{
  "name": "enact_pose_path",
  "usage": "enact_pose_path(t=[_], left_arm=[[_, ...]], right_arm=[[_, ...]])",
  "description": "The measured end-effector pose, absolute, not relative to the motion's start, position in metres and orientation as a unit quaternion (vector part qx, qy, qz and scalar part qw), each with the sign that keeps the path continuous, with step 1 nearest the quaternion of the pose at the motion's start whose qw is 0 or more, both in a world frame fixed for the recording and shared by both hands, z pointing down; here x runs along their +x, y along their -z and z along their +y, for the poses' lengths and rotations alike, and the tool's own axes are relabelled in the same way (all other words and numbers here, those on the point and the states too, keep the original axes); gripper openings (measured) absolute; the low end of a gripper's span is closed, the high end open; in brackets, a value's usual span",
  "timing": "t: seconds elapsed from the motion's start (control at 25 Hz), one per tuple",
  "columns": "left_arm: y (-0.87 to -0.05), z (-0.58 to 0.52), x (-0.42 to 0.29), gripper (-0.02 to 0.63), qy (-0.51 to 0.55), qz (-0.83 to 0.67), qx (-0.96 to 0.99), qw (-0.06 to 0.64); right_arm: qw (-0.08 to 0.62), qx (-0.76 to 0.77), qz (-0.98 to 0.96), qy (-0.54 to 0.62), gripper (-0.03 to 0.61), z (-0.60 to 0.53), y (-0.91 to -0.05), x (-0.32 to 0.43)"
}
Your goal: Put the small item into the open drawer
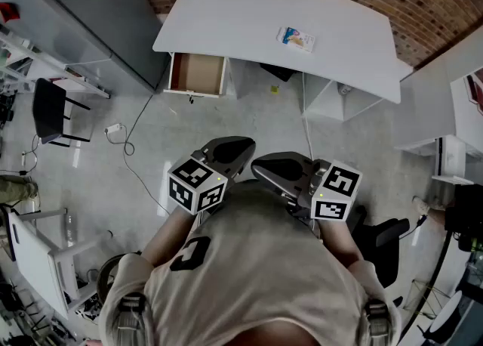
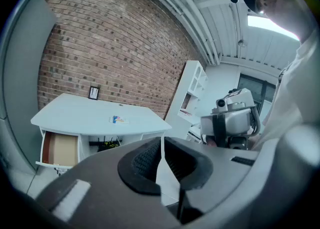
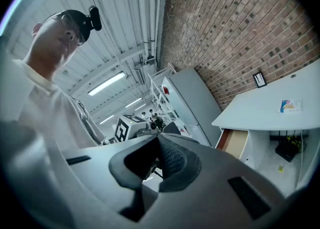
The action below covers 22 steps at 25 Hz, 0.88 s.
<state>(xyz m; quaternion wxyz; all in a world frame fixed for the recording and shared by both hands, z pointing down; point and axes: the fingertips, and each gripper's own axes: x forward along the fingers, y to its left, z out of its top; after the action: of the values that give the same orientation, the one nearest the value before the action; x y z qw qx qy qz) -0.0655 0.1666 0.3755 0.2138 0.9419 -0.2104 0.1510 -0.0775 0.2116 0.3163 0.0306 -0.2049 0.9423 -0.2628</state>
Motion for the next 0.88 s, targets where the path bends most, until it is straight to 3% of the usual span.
enact_pose_path(t=[0.88], left_arm=[[-0.383, 0.178, 0.064, 0.020, -0.194, -0.190, 0.940, 0.207]], right_arm=[[0.016, -0.214, 0.951, 0.221, 0.003, 0.225, -0.334, 0.037]])
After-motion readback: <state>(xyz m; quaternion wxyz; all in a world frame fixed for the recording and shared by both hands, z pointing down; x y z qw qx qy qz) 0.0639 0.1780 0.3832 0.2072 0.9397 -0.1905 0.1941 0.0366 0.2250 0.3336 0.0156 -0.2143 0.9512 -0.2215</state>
